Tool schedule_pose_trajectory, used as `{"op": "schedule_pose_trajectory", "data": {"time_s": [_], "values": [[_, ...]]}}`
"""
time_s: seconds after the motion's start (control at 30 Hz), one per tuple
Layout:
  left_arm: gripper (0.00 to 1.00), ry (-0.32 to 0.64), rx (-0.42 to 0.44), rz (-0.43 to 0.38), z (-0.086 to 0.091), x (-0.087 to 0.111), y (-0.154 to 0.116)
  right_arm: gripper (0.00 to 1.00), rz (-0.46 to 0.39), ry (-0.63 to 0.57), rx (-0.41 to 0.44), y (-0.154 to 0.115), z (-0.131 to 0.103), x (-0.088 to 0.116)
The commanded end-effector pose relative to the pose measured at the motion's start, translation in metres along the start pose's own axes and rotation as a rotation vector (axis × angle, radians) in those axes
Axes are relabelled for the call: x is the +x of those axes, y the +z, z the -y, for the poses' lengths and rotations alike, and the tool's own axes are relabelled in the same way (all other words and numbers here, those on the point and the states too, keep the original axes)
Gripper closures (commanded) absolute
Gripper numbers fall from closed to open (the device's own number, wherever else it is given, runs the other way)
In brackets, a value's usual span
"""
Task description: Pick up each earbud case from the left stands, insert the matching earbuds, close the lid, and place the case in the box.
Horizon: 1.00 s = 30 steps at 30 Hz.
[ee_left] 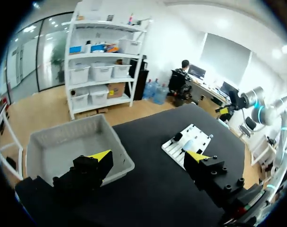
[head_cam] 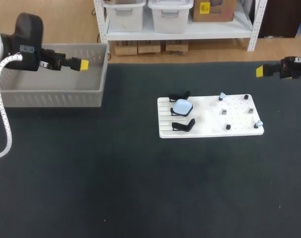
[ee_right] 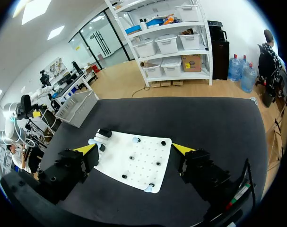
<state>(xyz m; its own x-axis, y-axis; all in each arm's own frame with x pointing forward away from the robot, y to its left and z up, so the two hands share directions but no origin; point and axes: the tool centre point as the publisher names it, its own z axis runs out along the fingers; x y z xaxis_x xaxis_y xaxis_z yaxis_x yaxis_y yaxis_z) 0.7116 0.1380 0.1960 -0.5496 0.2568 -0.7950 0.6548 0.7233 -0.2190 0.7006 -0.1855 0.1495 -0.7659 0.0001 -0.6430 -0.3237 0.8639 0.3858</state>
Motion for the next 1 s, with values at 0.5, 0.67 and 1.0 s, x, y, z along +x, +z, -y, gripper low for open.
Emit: {"op": "schedule_pose_trajectory", "data": {"time_s": [0.5, 0.67, 1.0], "values": [[0.00, 0.535, 0.599, -0.061, 0.034, -0.004, 0.057, 0.00, 0.000, 0.000, 0.000, 0.000, 0.000, 0.000], [0.00, 0.542, 0.601, -0.069, 0.035, -0.005, 0.058, 0.00, 0.000, 0.000, 0.000, 0.000, 0.000, 0.000], [0.00, 0.542, 0.601, -0.069, 0.035, -0.005, 0.058, 0.00, 0.000, 0.000, 0.000, 0.000, 0.000, 0.000]]}}
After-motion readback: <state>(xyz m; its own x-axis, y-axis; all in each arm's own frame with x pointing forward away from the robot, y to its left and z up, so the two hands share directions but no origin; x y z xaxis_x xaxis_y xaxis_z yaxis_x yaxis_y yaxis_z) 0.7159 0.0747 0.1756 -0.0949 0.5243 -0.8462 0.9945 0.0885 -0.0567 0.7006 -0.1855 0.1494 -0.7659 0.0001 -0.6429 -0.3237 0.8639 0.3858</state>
